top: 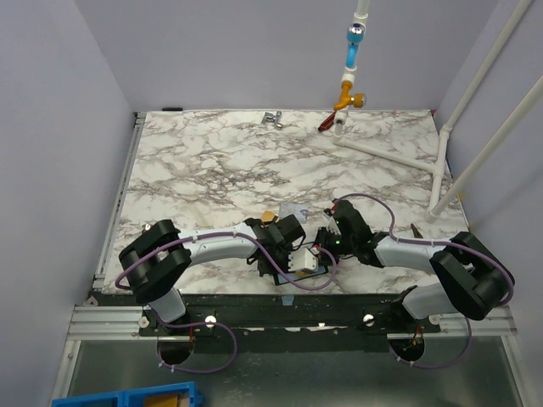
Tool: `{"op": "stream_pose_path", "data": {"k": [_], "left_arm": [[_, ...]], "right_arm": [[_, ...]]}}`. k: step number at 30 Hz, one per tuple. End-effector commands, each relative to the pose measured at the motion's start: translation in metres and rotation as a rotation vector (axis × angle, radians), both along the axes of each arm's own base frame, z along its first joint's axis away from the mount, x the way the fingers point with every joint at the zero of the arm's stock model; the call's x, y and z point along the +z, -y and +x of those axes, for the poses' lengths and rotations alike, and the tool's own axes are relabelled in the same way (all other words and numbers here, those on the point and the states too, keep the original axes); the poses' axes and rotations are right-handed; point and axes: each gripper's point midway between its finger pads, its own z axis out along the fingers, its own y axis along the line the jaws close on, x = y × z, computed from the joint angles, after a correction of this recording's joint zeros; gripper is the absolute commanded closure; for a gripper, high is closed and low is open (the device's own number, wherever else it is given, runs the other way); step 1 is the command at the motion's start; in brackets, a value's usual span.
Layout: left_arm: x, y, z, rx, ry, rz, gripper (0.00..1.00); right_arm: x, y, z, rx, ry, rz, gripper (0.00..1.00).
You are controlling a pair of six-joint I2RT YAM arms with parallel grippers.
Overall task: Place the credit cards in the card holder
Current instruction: Insert the credit card into the card holder.
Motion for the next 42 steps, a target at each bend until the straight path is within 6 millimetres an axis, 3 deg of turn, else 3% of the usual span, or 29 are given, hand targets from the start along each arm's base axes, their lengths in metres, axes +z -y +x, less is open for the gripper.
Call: {"op": "stream_pose_path", "data": {"k": [1, 15, 19, 24, 31, 42], "left_arm": [[-0.01, -0.008, -0.006, -0.014, -0.025, 0.059, 1.0], [-0.01, -0.005, -0.001, -0.018, 0.0, 0.06, 1.0], [-0.01, -0.007, 0.002, -0.019, 0.019, 0.061, 1.0], [-0.01, -0.01, 0.004, -0.021, 0.044, 0.055, 1.0], [-0.012, -0.011, 0.006, -0.02, 0.059, 0.053, 1.0], [-0.007, -0.005, 0.012, -0.022, 0.08, 0.04, 1.0]], "right_arm": [[-0.023, 0.011, -0.018, 0.046, -0.064, -0.057, 0.99], [-0.033, 0.013, -0.014, 0.069, -0.078, -0.118, 0.98], [-0.038, 0.027, -0.008, 0.018, -0.083, -0.221, 0.77], [-0.028, 0.039, 0.002, -0.038, -0.048, -0.299, 0.6], [-0.022, 0.043, 0.0, -0.055, -0.045, -0.301, 0.57], [-0.015, 0.021, 0.01, -0.023, -0.025, -0.24, 0.59]]}}
